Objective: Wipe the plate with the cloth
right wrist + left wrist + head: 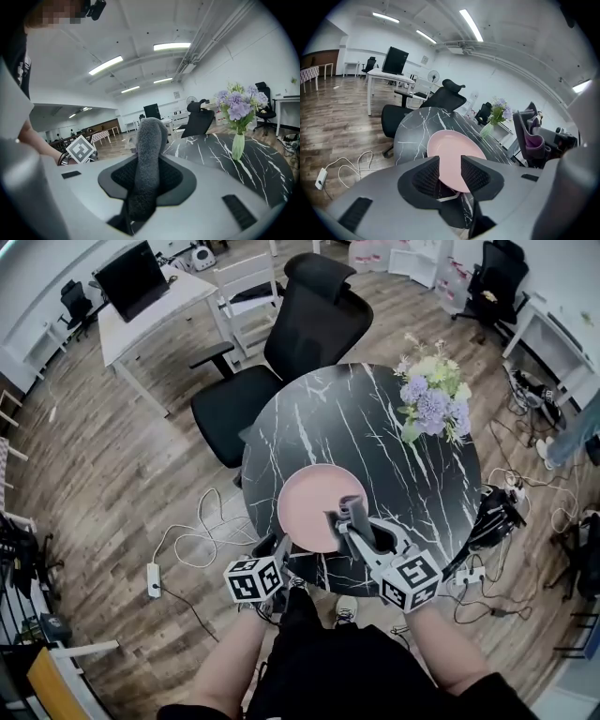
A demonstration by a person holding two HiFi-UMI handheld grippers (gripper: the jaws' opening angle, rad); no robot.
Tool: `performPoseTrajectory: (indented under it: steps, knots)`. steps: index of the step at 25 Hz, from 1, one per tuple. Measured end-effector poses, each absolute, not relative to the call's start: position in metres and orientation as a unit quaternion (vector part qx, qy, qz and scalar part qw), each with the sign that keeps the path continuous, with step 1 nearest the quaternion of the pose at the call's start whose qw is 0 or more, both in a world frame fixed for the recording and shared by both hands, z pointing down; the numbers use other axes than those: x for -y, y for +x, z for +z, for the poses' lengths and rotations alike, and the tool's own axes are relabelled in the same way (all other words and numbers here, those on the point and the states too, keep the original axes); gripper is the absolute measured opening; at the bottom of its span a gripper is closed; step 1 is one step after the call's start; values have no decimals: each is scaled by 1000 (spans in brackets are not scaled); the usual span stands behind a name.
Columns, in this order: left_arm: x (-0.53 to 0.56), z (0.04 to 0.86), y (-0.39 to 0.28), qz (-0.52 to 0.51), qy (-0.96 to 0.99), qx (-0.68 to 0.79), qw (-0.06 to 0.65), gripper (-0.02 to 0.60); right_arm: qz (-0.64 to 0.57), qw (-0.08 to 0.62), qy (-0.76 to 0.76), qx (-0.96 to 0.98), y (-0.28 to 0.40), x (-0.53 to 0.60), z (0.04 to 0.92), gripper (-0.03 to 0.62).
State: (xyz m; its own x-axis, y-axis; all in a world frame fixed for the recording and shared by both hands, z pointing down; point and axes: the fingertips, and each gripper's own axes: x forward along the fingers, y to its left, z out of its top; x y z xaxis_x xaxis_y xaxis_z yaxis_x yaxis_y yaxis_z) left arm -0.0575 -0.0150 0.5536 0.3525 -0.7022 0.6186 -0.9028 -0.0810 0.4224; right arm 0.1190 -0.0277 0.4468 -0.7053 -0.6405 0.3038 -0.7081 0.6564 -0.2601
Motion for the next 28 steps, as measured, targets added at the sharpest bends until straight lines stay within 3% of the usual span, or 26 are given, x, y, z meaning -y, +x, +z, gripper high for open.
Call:
performPoseTrajectory:
  steps: [14,28]
  knots:
    - [66,628,-79,175,718,487,466,149,242,173,398,868,60,70,523,109]
    - [91,658,-70,215,720,448,484,123,318,255,393,824,33,82,593,109]
